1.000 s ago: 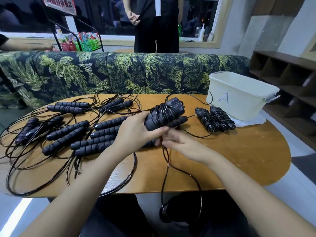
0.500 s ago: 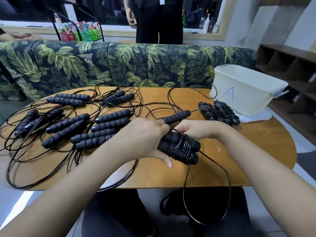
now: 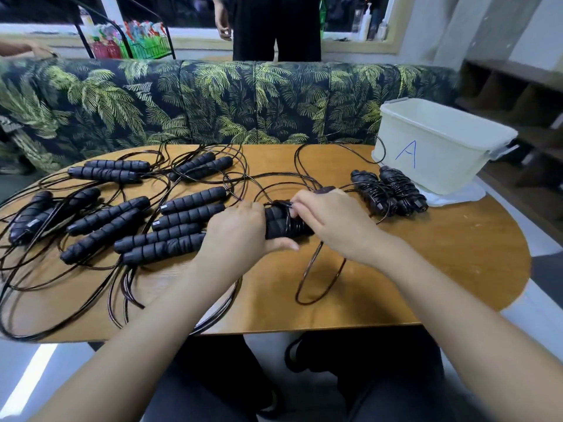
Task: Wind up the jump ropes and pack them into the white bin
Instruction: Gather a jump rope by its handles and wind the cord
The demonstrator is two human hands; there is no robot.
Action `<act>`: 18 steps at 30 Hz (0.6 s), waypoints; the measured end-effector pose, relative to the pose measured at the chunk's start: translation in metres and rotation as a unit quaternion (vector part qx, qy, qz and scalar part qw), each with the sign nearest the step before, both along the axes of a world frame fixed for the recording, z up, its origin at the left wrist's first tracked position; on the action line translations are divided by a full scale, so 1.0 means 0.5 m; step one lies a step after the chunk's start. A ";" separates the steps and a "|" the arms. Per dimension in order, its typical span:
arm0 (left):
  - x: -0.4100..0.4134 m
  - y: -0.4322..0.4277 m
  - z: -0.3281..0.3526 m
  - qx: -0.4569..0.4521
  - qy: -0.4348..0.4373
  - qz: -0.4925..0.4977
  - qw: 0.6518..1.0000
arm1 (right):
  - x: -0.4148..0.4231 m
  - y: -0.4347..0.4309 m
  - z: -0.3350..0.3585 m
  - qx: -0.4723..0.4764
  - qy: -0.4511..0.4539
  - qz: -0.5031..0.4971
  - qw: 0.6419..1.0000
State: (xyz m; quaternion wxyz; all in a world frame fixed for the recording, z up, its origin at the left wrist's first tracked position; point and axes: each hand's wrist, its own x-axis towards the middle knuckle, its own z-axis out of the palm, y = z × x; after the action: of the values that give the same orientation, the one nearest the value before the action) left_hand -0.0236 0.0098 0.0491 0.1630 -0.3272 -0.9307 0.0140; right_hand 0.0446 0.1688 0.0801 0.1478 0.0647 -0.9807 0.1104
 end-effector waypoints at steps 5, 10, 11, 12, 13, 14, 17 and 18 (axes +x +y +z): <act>0.003 0.016 -0.001 -0.005 0.008 -0.041 0.999 | 0.014 -0.003 -0.052 0.014 0.155 -0.038 0.987; 0.006 0.026 -0.003 0.020 -0.015 -0.050 0.998 | 0.022 -0.004 -0.064 0.105 0.241 -0.050 0.964; 0.002 0.022 0.000 0.061 -0.043 -0.044 0.996 | 0.028 -0.003 -0.070 0.120 0.251 -0.062 0.959; -0.004 0.016 0.003 0.105 -0.079 -0.040 0.991 | 0.033 -0.002 -0.076 0.134 0.254 -0.073 0.955; -0.010 0.011 0.005 0.148 -0.118 -0.035 0.981 | 0.039 0.000 -0.082 0.150 0.254 -0.082 0.952; -0.015 0.009 0.003 0.187 -0.147 -0.032 0.971 | 0.043 0.001 -0.090 0.168 0.256 -0.087 0.948; -0.016 0.018 -0.008 0.271 -0.179 -0.018 0.946 | 0.050 -0.014 -0.113 0.209 0.274 -0.087 0.935; -0.013 0.023 -0.009 0.293 -0.192 -0.010 0.937 | 0.052 -0.024 -0.121 0.208 0.281 -0.086 0.933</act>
State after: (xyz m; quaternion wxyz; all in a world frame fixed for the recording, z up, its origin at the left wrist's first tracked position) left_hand -0.0301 0.0215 0.0445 0.0703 -0.2708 -0.9036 -0.3242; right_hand 0.0704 0.1568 0.0196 0.4095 0.0377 -0.9019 -0.1317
